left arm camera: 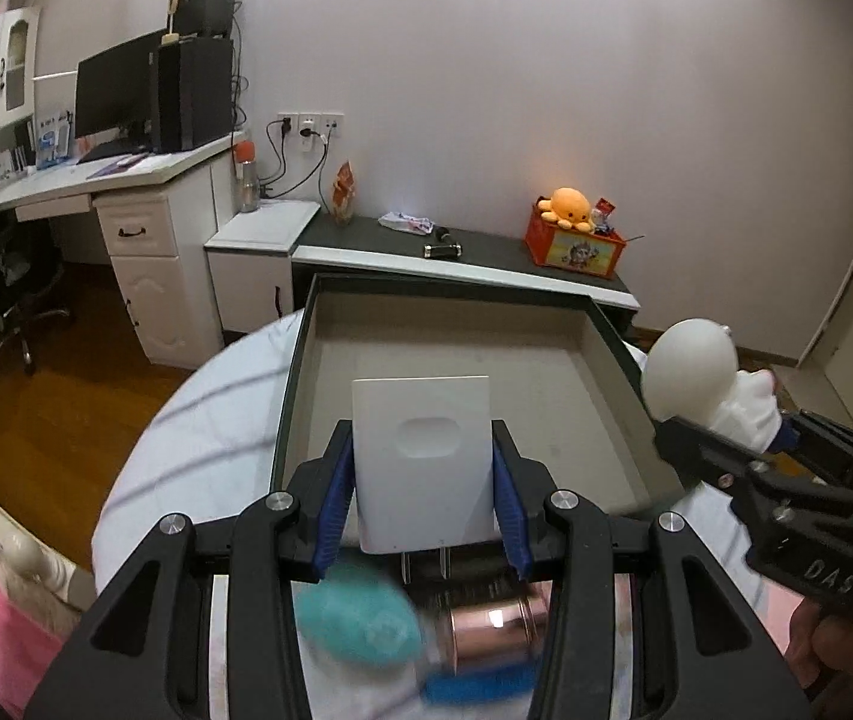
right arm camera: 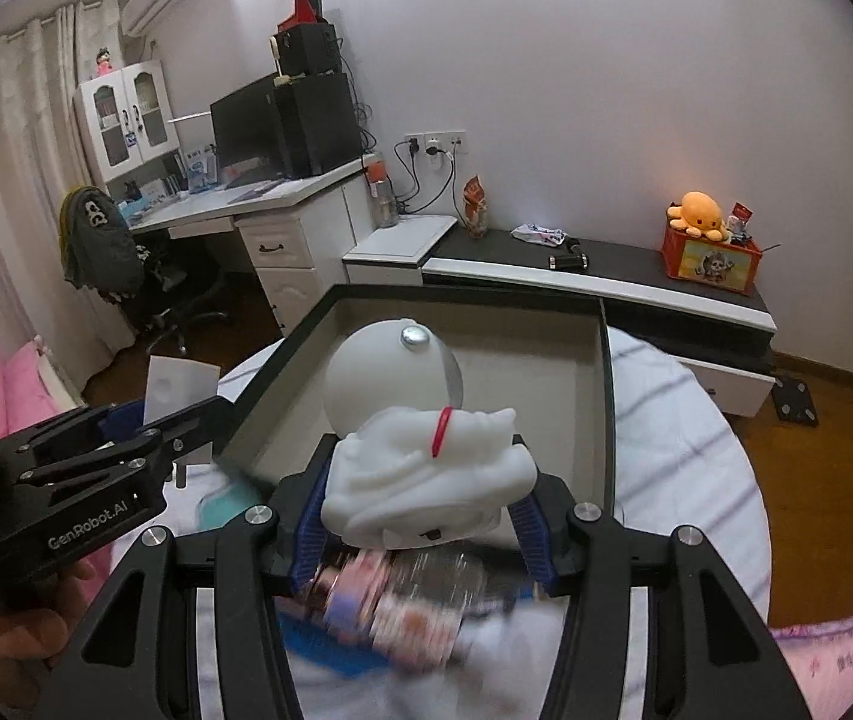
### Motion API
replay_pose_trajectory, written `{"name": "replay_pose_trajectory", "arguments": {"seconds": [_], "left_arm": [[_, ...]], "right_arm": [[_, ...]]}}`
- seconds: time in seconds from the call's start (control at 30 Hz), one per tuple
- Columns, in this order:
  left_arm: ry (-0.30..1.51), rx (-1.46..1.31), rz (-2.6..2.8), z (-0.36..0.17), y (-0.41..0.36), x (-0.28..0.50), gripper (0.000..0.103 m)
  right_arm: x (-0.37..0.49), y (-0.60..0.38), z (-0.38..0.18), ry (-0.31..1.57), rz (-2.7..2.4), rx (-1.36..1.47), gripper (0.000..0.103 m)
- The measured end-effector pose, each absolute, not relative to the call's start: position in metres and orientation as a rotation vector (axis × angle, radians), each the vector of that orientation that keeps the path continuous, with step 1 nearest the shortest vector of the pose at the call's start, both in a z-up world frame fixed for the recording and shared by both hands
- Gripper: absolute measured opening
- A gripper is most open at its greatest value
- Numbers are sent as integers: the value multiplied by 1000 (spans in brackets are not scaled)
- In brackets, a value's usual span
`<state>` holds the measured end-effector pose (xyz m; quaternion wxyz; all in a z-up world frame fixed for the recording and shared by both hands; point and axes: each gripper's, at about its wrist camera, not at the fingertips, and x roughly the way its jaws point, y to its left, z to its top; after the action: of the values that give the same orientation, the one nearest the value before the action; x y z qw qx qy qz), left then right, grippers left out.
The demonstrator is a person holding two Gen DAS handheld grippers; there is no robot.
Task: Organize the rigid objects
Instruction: 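Carry the charger and figurine over the black tray and open both tools, then raise both open tools away from the black tray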
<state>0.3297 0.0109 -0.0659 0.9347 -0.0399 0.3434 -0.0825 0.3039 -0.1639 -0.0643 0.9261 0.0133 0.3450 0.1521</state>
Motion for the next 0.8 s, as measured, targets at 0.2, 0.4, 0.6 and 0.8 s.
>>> {"name": "replay_pose_trajectory", "arguments": {"seconds": [0.2, 0.4, 0.6, 0.8], "left_arm": [[778, -68, -157, -95, -2, 388, 43], [887, -62, -159, -132, -7, 419, 43], [933, -43, -81, -139, -5, 423, 76], [844, -48, -59, -113, 8, 398, 97]], "right_arm": [[367, -163, -97, 825, 296, 33, 54], [400, -164, -133, 944, 283, 43, 54], [402, -163, -142, 979, 288, 44, 71], [391, -168, -125, 936, 267, 53, 90]]}}
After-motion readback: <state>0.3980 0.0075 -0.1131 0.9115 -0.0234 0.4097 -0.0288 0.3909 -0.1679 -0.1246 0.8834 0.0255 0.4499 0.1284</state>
